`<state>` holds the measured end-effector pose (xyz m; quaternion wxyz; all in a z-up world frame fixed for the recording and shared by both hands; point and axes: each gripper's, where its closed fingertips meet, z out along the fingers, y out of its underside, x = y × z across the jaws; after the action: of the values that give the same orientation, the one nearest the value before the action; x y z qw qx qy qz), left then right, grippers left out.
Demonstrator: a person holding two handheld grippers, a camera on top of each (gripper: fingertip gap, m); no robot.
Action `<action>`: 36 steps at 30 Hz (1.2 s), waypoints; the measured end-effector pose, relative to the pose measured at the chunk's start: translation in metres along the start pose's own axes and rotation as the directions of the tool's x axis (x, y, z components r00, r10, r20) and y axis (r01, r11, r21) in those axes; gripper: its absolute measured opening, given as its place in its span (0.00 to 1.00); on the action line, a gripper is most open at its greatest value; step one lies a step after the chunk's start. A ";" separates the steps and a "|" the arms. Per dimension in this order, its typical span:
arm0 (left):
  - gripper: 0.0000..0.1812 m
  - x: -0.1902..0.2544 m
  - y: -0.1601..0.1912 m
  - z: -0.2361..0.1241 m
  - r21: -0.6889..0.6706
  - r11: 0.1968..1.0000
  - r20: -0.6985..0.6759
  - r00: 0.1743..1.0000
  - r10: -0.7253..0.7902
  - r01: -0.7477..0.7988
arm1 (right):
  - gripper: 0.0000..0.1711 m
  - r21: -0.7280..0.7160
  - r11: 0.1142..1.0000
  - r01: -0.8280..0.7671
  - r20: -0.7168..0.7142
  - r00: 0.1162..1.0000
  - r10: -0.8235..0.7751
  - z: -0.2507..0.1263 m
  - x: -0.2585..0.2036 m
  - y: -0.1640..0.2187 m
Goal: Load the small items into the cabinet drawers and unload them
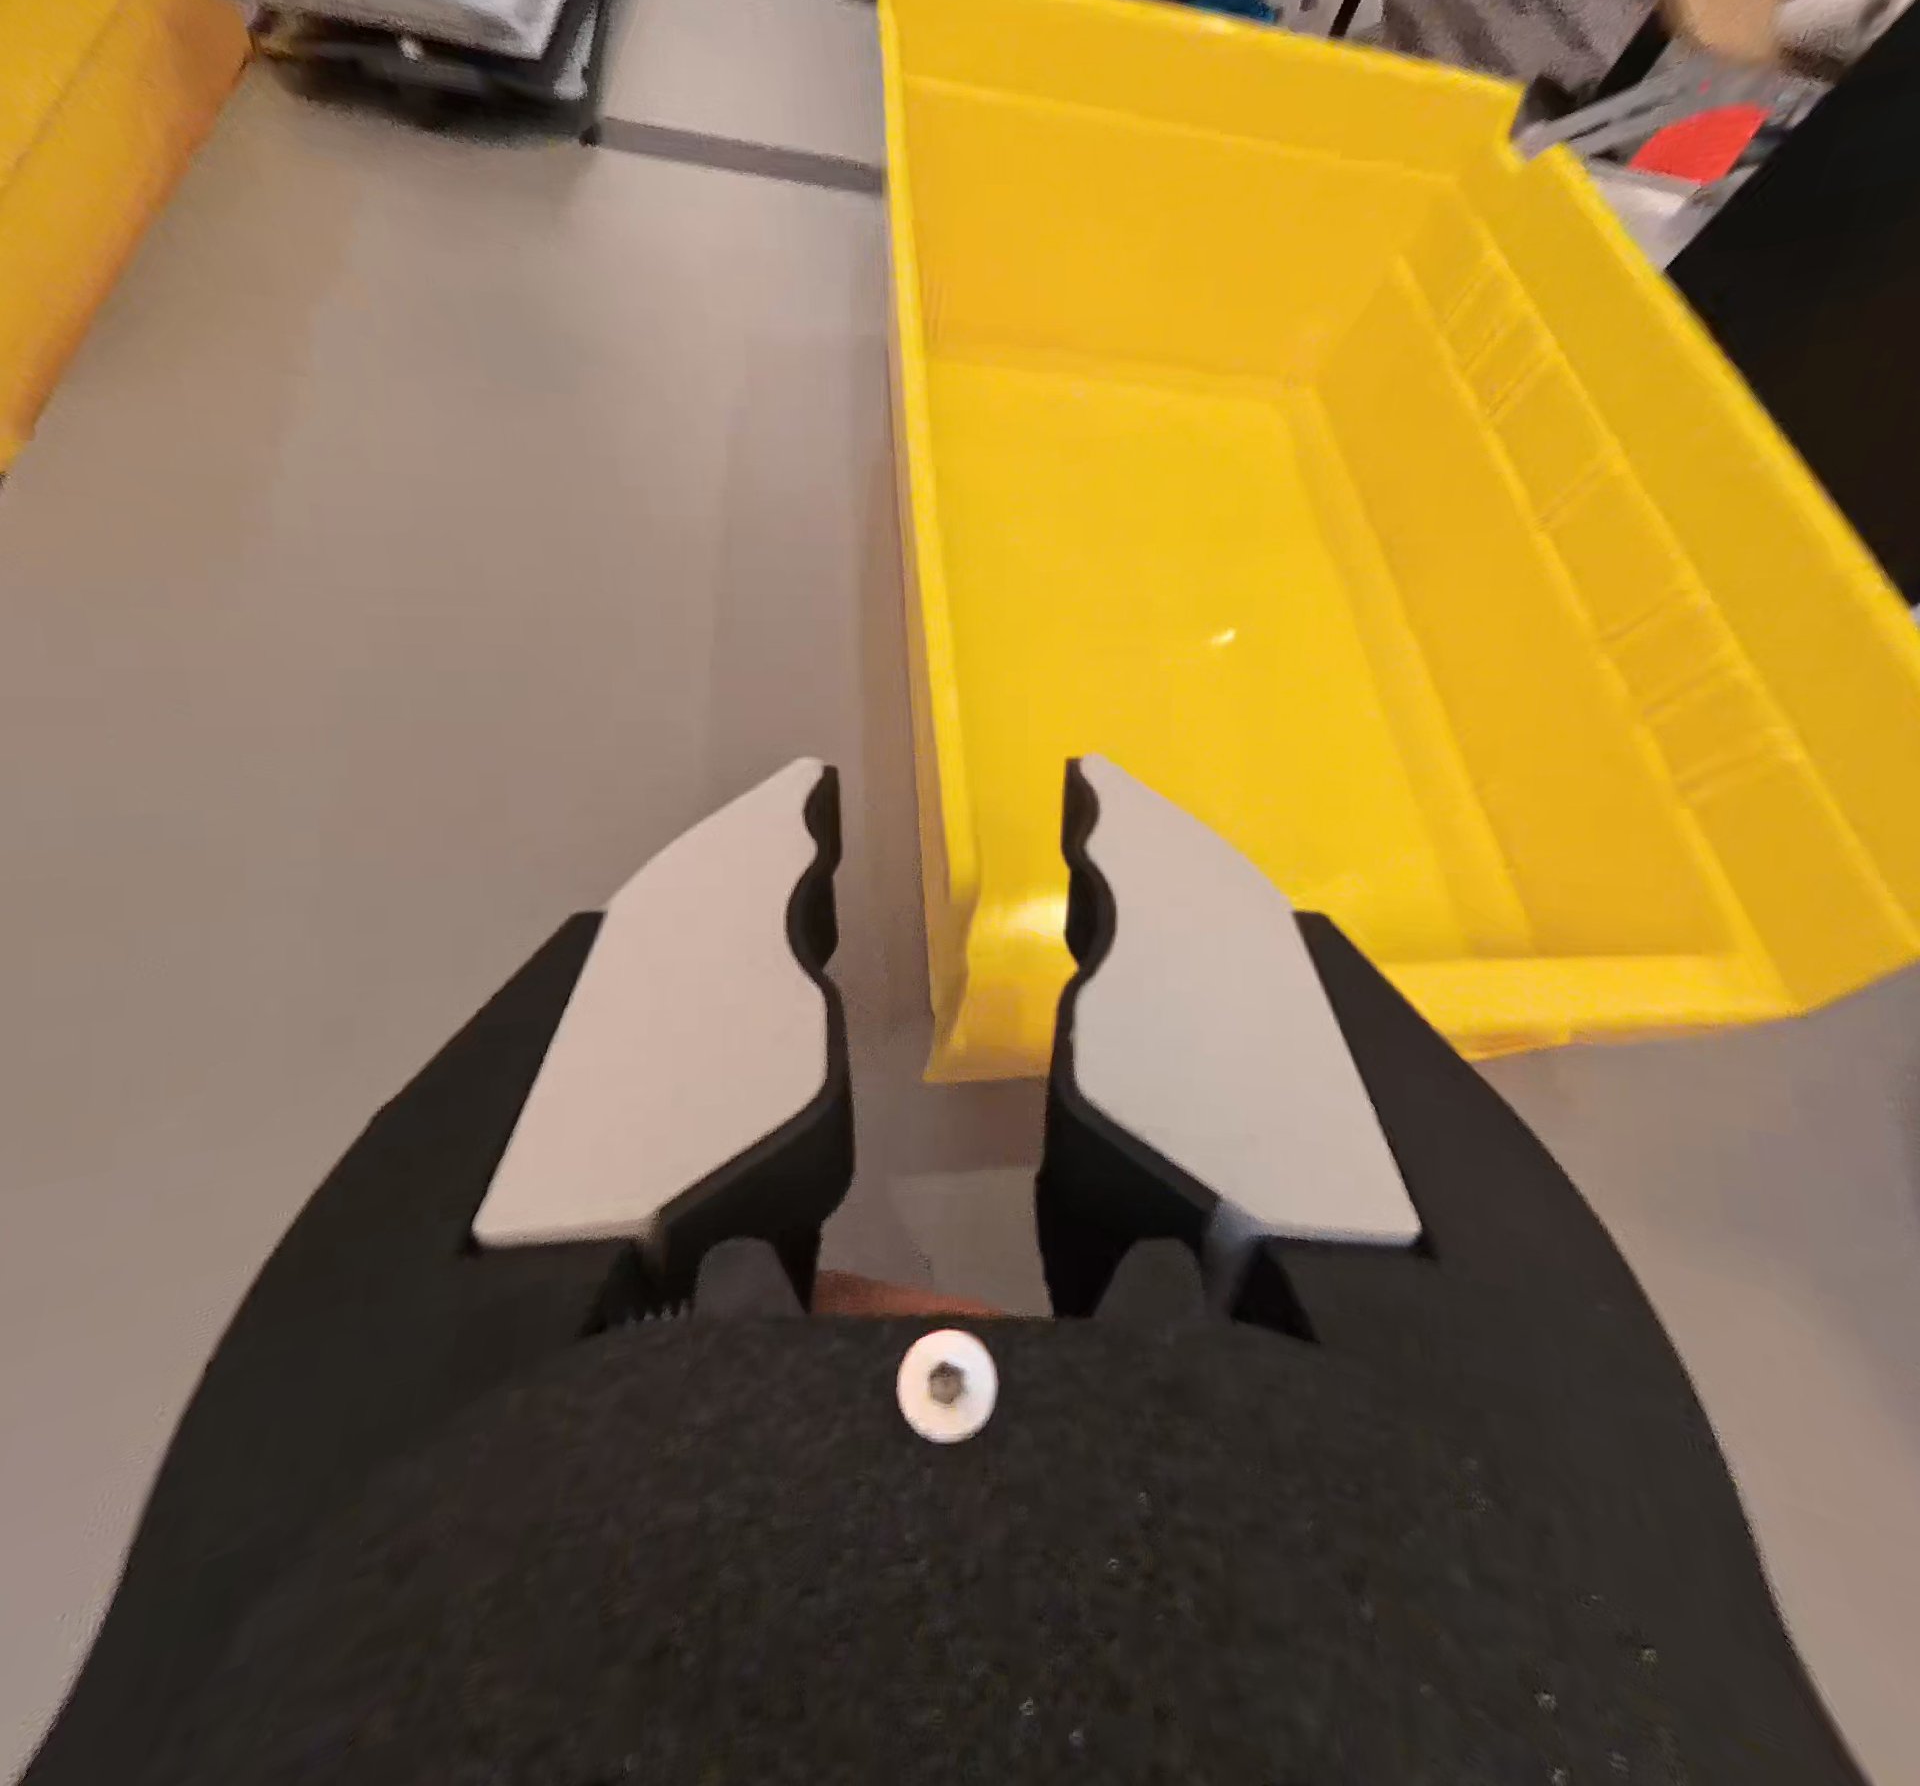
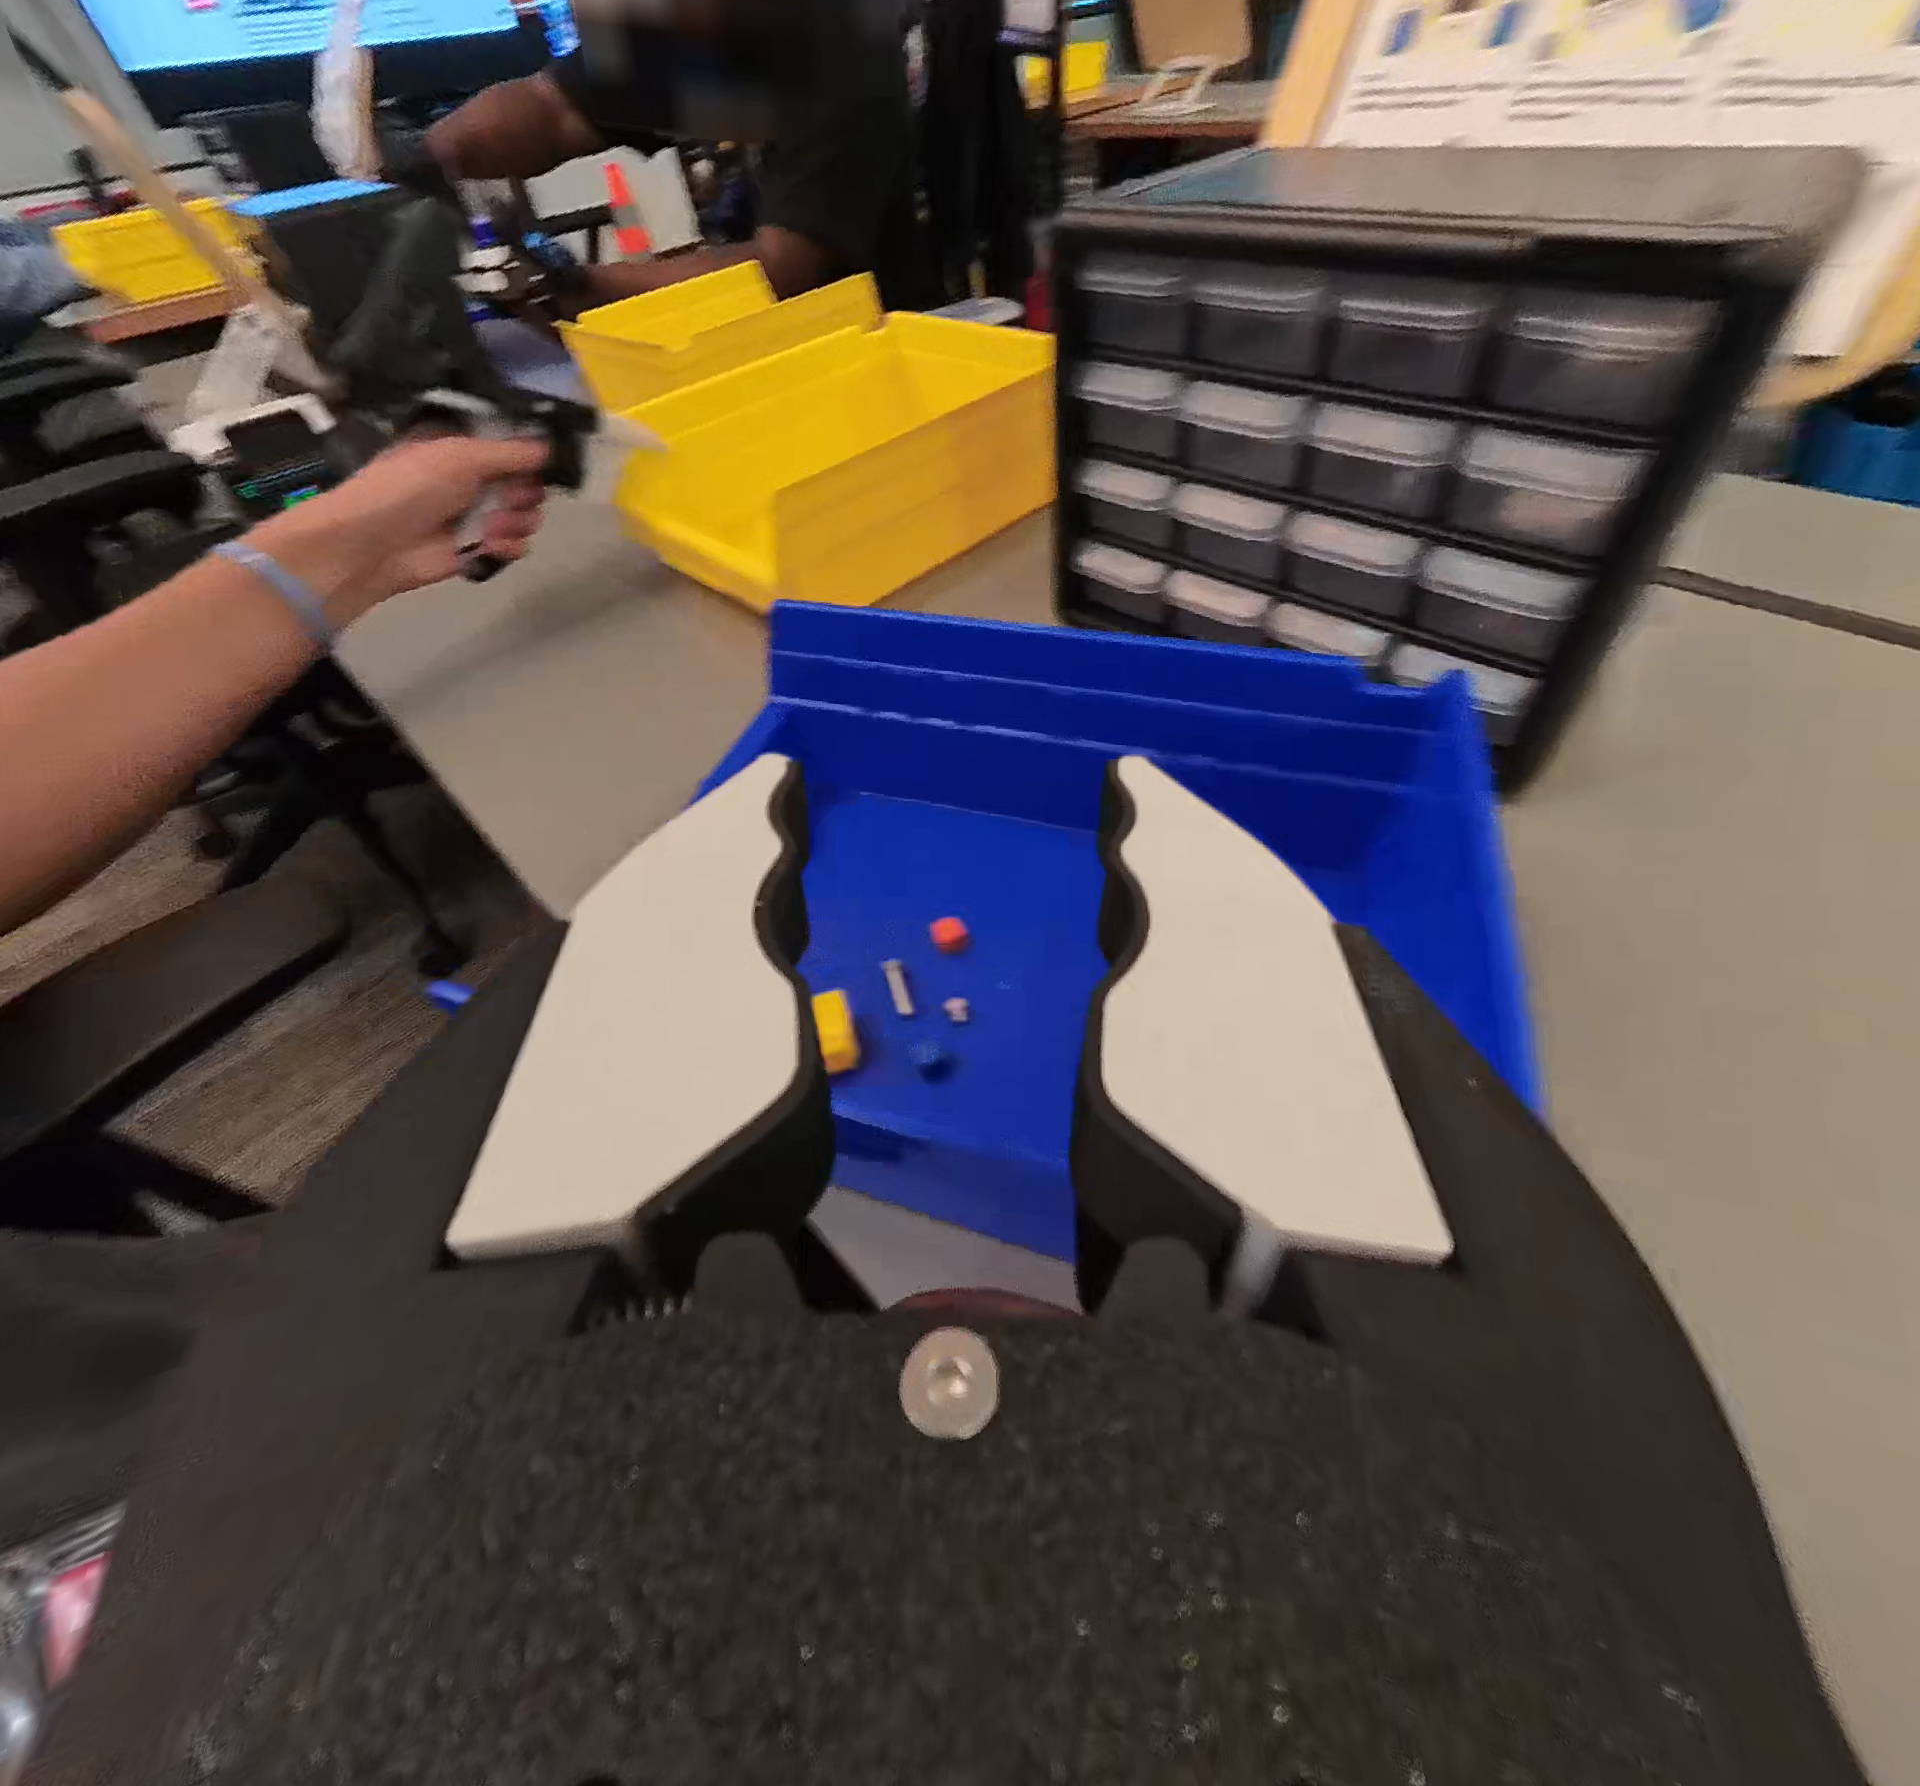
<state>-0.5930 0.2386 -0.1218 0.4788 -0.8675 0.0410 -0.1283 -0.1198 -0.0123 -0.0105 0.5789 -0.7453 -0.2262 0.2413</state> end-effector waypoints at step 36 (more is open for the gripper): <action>0.03 0.237 -0.114 -0.226 0.522 0.849 0.113 0.993 0.028 -0.084 | 0.09 0.220 0.967 -0.129 -0.277 0.942 0.189 0.124 -0.061 -0.107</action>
<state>-0.4300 0.0690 0.1328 0.7029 -0.7072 0.0054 -0.0765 -0.2510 0.0677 0.0733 0.6561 -0.7274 -0.0504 0.1945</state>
